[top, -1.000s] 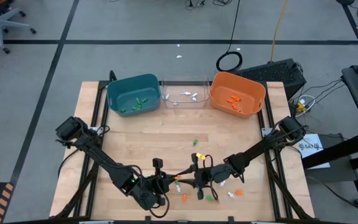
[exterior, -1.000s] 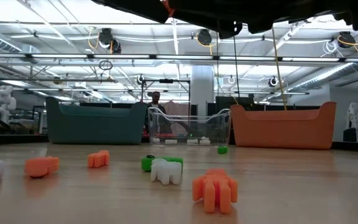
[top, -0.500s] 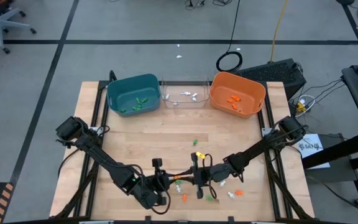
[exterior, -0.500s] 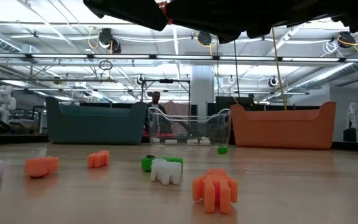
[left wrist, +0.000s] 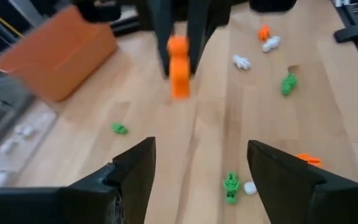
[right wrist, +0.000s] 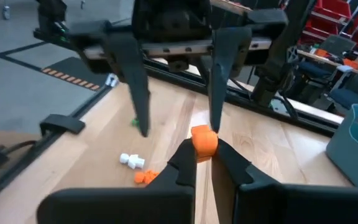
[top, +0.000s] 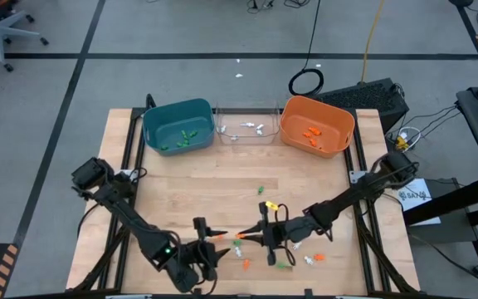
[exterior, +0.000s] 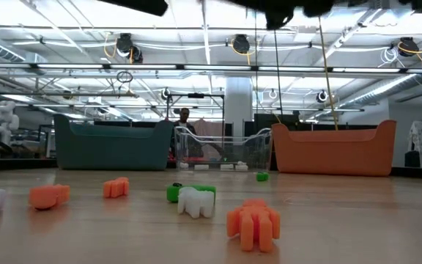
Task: Sort Halloween decoration
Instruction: Put the orange skeleton toy into the orange bin
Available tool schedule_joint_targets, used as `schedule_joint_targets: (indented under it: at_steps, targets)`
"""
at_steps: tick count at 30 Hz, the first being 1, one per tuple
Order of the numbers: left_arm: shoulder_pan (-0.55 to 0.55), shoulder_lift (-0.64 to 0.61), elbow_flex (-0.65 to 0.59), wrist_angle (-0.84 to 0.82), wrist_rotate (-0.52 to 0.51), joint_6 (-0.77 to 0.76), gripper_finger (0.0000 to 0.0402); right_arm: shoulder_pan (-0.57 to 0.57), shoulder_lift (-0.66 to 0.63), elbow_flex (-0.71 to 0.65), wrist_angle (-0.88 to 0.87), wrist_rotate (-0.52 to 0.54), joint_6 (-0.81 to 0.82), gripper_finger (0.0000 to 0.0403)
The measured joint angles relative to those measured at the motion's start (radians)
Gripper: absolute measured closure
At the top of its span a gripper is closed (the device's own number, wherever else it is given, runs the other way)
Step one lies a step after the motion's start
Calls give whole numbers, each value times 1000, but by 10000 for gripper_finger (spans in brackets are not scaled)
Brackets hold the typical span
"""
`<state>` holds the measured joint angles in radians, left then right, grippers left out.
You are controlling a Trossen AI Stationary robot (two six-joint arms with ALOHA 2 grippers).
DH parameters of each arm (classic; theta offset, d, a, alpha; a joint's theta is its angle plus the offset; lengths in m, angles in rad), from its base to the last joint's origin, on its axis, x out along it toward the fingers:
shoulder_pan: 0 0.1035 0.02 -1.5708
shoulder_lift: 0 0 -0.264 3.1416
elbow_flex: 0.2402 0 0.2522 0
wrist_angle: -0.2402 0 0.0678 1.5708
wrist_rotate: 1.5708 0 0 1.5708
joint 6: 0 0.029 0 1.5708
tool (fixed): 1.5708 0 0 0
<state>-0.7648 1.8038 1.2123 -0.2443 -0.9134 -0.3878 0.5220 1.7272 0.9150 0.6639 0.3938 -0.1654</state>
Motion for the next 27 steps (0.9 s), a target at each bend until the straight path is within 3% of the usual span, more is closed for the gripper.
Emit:
schedule_joint_targets:
  at_steps: [5, 20, 27]
  targets:
    - [-25, 0, 0, -6, -61, 0, 151, 22, -106, 0, -91, 1, -9, 398]
    - [-22, -1, 0, -1, -59, -26, 151, 36, -405, 0, -283, 3, -109, 399]
    - [-23, -1, 0, 0, -46, -27, 151, 36, -482, 0, -391, 2, -107, 399]
